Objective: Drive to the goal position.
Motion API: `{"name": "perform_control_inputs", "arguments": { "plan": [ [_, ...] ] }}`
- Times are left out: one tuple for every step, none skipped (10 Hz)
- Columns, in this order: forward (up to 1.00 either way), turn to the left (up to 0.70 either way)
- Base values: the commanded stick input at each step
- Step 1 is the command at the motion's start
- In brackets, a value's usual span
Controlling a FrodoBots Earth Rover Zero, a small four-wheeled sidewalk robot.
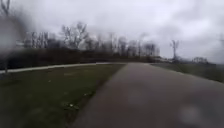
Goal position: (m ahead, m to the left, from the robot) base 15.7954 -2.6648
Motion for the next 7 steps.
{"name": "perform_control_inputs", "arguments": {
  "plan": [
    [0.70,0.00],
    [0.70,0.00],
    [0.70,0.00],
    [0.70,-0.13],
    [0.70,-0.33],
    [0.70,-0.35],
    [0.70,-0.35]
  ]
}}
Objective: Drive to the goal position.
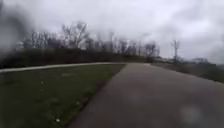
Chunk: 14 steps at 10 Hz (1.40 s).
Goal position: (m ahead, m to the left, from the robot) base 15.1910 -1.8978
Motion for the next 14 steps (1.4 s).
{"name": "perform_control_inputs", "arguments": {
  "plan": [
    [0.70,-0.35],
    [0.70,-0.35],
    [0.70,-0.35],
    [0.70,-0.35],
    [0.70,-0.35],
    [0.70,-0.35],
    [0.70,-0.35],
    [0.70,-0.35],
    [0.70,-0.35],
    [0.70,-0.26],
    [0.70,0.00],
    [0.70,0.00],
    [0.70,0.00],
    [0.70,0.00]
  ]
}}
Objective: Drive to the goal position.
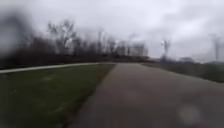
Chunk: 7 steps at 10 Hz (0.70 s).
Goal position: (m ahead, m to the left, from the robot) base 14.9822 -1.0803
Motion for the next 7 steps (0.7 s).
{"name": "perform_control_inputs", "arguments": {
  "plan": [
    [0.70,0.00],
    [0.70,0.00],
    [0.70,0.00],
    [0.70,0.00],
    [0.70,0.00],
    [0.70,0.00],
    [0.70,0.00]
  ]
}}
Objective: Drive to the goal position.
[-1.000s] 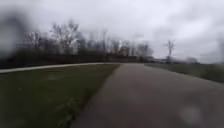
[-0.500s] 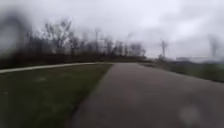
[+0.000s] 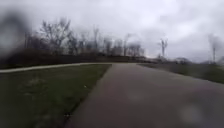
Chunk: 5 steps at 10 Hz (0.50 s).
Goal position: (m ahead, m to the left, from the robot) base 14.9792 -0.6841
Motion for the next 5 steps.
{"name": "perform_control_inputs", "arguments": {
  "plan": [
    [0.70,0.00],
    [0.70,-0.16],
    [0.70,-0.28],
    [0.70,-0.35],
    [0.70,-0.35]
  ]
}}
